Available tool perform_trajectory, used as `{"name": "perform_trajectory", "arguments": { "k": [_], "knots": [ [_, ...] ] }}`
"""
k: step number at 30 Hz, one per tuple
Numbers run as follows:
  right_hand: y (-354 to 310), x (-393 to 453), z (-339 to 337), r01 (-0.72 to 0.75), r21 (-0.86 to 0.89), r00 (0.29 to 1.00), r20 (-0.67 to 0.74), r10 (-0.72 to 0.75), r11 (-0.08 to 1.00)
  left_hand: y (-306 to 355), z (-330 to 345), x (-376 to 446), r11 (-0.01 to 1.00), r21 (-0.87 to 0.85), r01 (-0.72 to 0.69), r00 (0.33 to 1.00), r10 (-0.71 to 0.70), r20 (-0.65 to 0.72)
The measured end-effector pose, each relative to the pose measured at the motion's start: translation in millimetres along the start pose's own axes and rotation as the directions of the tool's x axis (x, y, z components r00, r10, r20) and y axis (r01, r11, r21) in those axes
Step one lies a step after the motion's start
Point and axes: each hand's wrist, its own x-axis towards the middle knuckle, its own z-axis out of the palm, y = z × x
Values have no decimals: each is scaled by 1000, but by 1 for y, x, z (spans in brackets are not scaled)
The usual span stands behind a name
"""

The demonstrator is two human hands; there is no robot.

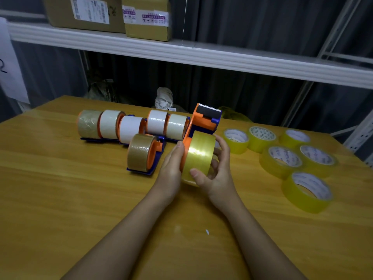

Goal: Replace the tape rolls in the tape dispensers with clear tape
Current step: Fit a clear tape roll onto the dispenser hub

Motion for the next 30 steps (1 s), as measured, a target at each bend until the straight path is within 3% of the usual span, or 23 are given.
{"name": "perform_trajectory", "arguments": {
  "k": [8,19,23,28,30],
  "knots": [
    [0,3,5,-66,82,998,1,66,994,-2,4,2,999,42,-16,999,14,42],
    [5,6,4,-210,241,976,112,188,947,-1,2,-3,953,224,-204,977,184,105],
    [6,6,6,-184,249,983,25,184,951,-1,-2,0,950,254,-179,975,137,173],
    [6,6,9,-139,283,975,-129,182,949,-4,-5,6,839,405,-362,929,362,82],
    [6,9,11,-193,389,954,-140,265,901,-7,-4,5,834,422,-354,933,347,97]
  ]
}}
